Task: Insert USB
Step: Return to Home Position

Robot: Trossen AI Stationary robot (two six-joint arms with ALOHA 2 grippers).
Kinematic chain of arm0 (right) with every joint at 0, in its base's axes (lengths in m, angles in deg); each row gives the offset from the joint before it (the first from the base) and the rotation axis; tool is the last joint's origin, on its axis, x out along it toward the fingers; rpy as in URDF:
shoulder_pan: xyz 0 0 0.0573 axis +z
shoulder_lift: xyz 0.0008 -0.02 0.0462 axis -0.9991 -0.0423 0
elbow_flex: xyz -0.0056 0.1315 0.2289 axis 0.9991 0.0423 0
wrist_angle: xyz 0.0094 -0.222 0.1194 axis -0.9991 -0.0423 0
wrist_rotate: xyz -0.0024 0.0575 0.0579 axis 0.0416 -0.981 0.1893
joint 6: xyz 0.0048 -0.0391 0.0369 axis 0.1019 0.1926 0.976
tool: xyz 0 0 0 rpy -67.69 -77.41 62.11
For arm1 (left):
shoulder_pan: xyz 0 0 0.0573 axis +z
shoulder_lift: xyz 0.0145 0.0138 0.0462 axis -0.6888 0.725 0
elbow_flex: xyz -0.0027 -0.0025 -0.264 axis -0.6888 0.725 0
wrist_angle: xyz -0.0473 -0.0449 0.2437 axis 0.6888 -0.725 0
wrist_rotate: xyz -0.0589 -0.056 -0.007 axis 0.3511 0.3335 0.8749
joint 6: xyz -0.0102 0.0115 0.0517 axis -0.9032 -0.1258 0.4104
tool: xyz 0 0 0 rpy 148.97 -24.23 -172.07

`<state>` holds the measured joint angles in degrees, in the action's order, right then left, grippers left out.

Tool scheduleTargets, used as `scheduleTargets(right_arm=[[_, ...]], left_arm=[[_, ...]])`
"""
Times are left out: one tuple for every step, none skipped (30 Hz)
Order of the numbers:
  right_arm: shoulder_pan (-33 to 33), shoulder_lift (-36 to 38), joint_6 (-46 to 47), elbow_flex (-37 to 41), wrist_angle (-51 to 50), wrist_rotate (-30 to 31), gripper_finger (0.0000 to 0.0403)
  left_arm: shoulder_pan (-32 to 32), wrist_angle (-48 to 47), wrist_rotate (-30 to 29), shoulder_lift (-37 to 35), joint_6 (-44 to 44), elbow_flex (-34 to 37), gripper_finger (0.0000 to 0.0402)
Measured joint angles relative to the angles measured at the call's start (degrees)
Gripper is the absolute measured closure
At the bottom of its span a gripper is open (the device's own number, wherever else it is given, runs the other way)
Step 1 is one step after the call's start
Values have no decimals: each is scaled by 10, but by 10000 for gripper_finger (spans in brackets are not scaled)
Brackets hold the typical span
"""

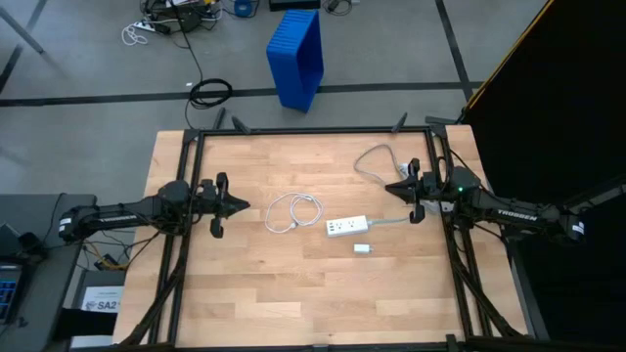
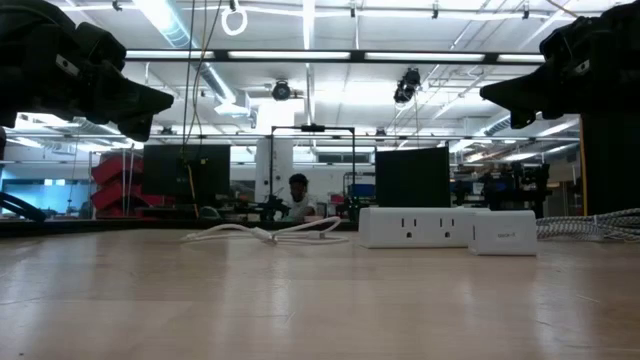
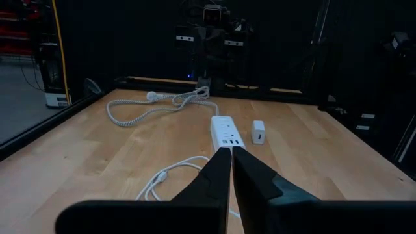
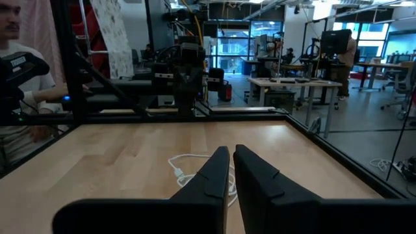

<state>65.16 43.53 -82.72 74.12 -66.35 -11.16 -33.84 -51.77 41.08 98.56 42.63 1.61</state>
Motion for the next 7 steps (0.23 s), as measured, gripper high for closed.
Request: scheduleTargets(right_arm=[[0, 0, 0, 0, 0, 0, 402], [0, 0, 0, 0, 0, 0, 401], [0, 0, 0, 0, 0, 0, 400], [0, 0, 0, 0, 0, 0, 399], [0, 0, 0, 0, 0, 0, 398], [0, 0, 0, 0, 0, 0, 397], [0, 0, 0, 0, 0, 0, 396]], left_arm=[[0, 0, 0, 0, 0, 0, 401], [0, 0, 0, 0, 0, 0, 401], [0, 0, 0, 0, 0, 0, 401], [0, 0, 0, 0, 0, 0, 401], [0, 0, 0, 0, 0, 0, 401], [0, 0, 0, 0, 0, 0, 401], [0, 0, 0, 0, 0, 0, 401]])
